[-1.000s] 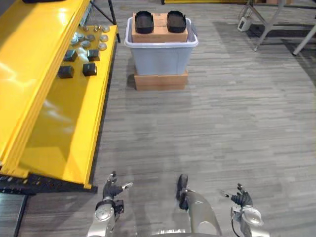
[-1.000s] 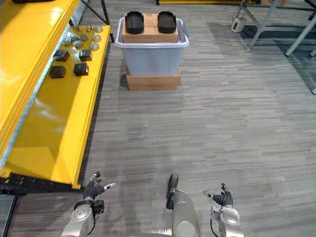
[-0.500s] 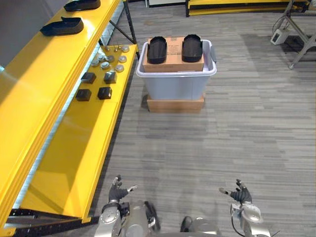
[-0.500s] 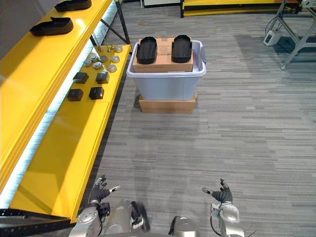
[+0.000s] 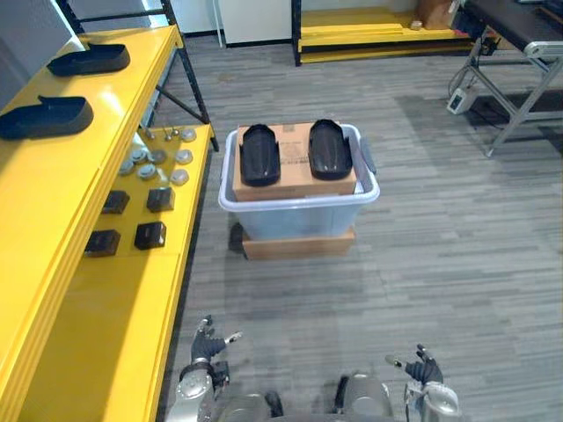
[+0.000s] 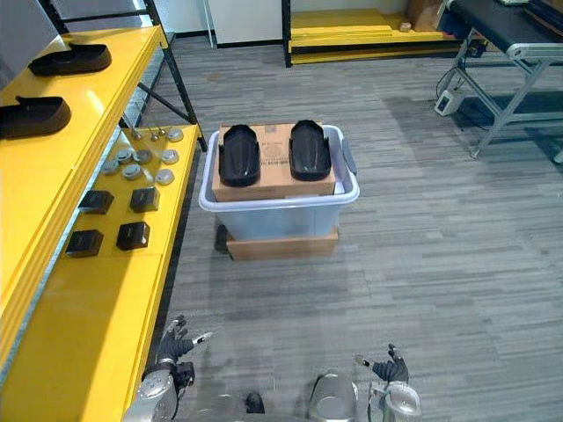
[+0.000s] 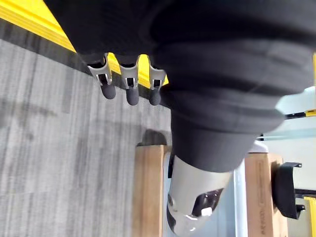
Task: Walk over and take plastic housings, then place them on the shelf
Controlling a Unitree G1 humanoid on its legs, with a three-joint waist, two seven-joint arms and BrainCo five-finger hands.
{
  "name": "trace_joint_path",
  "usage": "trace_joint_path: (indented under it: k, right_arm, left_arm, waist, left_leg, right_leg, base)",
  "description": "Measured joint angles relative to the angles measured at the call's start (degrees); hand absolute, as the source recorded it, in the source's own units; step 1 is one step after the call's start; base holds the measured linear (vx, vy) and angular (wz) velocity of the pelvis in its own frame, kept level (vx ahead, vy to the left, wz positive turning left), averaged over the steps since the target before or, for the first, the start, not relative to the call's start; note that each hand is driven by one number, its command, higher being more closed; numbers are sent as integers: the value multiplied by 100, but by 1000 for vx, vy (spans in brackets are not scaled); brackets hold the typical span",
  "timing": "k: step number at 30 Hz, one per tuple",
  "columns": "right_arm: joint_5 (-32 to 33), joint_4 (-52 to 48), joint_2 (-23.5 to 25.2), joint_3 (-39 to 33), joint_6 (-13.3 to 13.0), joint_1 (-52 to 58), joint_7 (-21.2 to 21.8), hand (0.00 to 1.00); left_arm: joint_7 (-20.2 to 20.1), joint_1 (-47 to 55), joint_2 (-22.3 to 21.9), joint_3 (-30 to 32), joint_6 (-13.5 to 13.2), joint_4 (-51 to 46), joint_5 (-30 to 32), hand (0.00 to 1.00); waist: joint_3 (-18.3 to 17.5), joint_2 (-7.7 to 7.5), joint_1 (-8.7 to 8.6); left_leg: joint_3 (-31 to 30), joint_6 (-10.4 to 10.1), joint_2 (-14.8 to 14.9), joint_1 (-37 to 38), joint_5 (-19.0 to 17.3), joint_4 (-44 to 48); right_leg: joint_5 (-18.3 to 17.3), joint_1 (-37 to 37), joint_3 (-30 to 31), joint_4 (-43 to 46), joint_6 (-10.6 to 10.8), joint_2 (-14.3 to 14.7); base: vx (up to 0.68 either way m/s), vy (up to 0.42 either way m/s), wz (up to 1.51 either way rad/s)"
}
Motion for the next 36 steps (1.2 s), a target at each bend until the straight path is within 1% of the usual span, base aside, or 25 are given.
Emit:
trace_joint_path:
  k: [1,2,3,4,5,6,7,8,9,10,11,13,14,15,16,17,18,19,20,23,25,31,33,34,36]
  right_arm:
    - [-2,22,-39,6,2,108,4,0]
    - [-6,42,-103,7,28,30,6,0]
    - [-27,-49,-95,-4,2,-72,9,0]
    - [-50,-47,-105,-21,4,-85,14,0]
    - [-49,-45,-114,-22,3,-75,20,0]
    - [-46,-35,-129,-21,5,-52,30,0]
    - [-45,-35,-126,-17,7,-32,30,0]
    - [-45,-34,-119,14,8,31,31,0]
    - [-39,-36,-135,61,8,93,20,0]
    - [-29,-36,-135,85,5,97,12,0]
    - [17,-35,-120,89,-7,90,9,0]
    - [25,-26,-107,11,-16,104,4,0]
    - [27,0,-91,-51,-15,96,3,0]
    - [27,12,-59,-138,-15,90,2,0]
    - [28,13,-51,-171,-15,97,-6,0]
    - [28,11,-44,-265,-14,113,-5,0]
    - [27,11,-81,-329,-17,137,-3,0]
    - [30,39,-16,-368,5,166,-9,0]
    - [31,11,5,-365,-1,234,-3,0]
    - [93,11,36,-371,-6,274,-12,0]
    - [166,11,64,-409,-8,288,-13,0]
    - [472,-231,81,-1041,-9,301,-46,0]
    - [547,-925,66,-1303,-11,429,-149,0]
    - [578,-1120,52,-1364,-12,472,-172,0]
    - [576,-1967,-14,-1634,-18,590,-301,0]
  left_arm:
    - [20,21,-31,1,-9,106,9,0]
    - [38,1,-105,-14,0,183,10,0]
    - [37,16,-108,-9,3,231,14,0]
    - [29,-7,-132,-19,1,234,19,0]
    - [23,-22,-148,-18,-16,234,28,0]
    - [-14,-41,-178,-16,-35,241,51,0]
    - [-30,-38,-184,-15,-36,248,51,0]
    - [-32,-4,-195,-10,-33,287,51,0]
    - [-36,67,-216,-9,-30,316,51,0]
    - [-37,134,-219,-5,-29,318,51,0]
    - [-35,254,-226,24,-16,327,47,0]
    - [-35,307,-264,62,-1,310,39,0]
    - [-35,312,-277,79,-2,296,38,0]
    - [-34,313,-291,89,1,294,38,0]
    - [-34,311,-302,89,1,293,39,0]
    - [-35,315,-336,89,-1,291,40,0]
    - [-36,332,-379,88,-1,293,40,0]
    - [-35,269,-345,90,7,316,41,0]
    - [-38,234,-330,86,-1,302,46,0]
    - [-40,238,-243,87,9,310,48,0]
    - [-40,252,-151,88,13,318,50,0]
    - [-47,368,-38,92,13,316,60,0]
    - [-53,499,-28,92,15,302,81,0]
    - [-56,557,-28,92,15,300,109,0]
    - [-140,630,-22,92,16,285,121,0]
  waist:
    - [-24,-19,-51]
    - [-17,91,1]
    - [-3,78,-50]
    - [0,71,-73]
    - [-2,74,-72]
    - [10,98,-75]
    - [19,102,-71]
    - [40,93,-57]
    - [81,95,-45]
    - [84,108,-29]
    - [89,102,-10]
    - [89,99,29]
    - [87,109,104]
    - [87,113,119]
    - [84,117,111]
    - [59,197,107]
    - [62,357,95]
    - [41,319,86]
    - [9,227,98]
    - [-28,76,114]
    - [-35,81,106]
    - [-141,135,96]
    - [-213,88,80]
    - [-278,133,76]
    - [-389,87,42]
  left_leg:
    - [-47,-255,53,186,-171,7]
    - [-51,-287,182,197,-196,6]
    - [-124,-417,191,201,-69,93]
    - [-171,-489,217,304,62,186]
    - [-209,-577,247,287,125,353]
    - [-360,-723,369,64,218,1021]
    - [-452,-720,423,-118,334,1482]
    - [-566,-703,575,-527,823,2505]
    - [-561,-624,822,-902,804,3499]
    - [-502,-515,894,-1058,708,3855]
    - [-340,-322,933,-1277,504,4104]
    - [-42,-283,860,-1488,288,3606]
    - [-11,-258,729,-1558,214,2889]
    - [-113,-263,556,-1578,221,2015]
    - [-222,-274,437,-1555,258,1507]
    - [-406,-271,273,-1479,728,531]
    - [-525,-120,298,-1498,1305,190]
    - [-493,3,258,-1369,1181,137]
    - [-462,15,184,-1291,1192,-12]
    - [-323,111,-26,-1051,1321,-475]
    - [-272,152,-147,-768,1450,-883]
    - [-236,97,-175,-499,1703,-1537]
    - [-164,69,-170,-475,1732,-1672]
    - [-151,72,-168,-474,1750,-1716]
    - [-151,71,-175,-537,1754,-1733]
  right_leg:
    - [780,85,165,11,-399,121]
    - [712,14,210,223,-326,233]
    - [231,-148,271,800,-453,181]
    - [-143,-151,238,1189,-481,145]
    - [-304,-112,203,1299,-499,134]
    - [-529,59,100,1335,-506,139]
    - [-613,183,63,1304,-508,161]
    - [-711,535,-18,1106,-524,226]
    - [-718,977,-90,752,-552,382]
    - [-734,1185,-91,561,-605,460]
    - [-670,1517,-76,245,-643,518]
    - [-571,1838,-30,-87,-589,517]
    - [-558,1946,75,-196,-569,510]
    - [-542,2059,130,-273,-542,501]
    - [-540,2101,154,-317,-521,494]
    - [-567,2155,225,-361,-405,553]
    - [-603,2226,269,-410,-342,686]
    - [-651,2302,294,-428,-256,665]
    - [-679,2291,311,-429,-203,554]
    - [-742,2297,387,-447,-96,380]
    - [-739,2382,420,-542,-45,299]
    - [-736,2353,477,-629,-20,311]
    - [-736,2271,562,-645,-21,361]
    - [-736,2253,574,-653,-21,364]
    - [-736,2203,572,-697,-20,377]
  base:
    - [576,-256,26]
    - [500,-240,5]
    - [412,-211,-10]
    - [397,-225,14]
    - [386,-240,26]
    - [289,-194,27]
    - [313,-236,35]
    - [287,-223,26]
    - [330,-221,14]
    - [318,-156,-11]
    - [249,-85,-19]
    - [249,-42,-23]
    - [338,12,-37]
    - [287,47,-36]
    - [282,85,-30]
    - [206,87,-23]
    - [260,142,-16]
    - [233,130,-5]
    - [214,125,1]
    - [137,81,-7]
    - [83,55,-8]
    - [11,-7,-6]
    - [10,-20,-19]
    - [36,-21,-12]
    - [52,-19,-2]
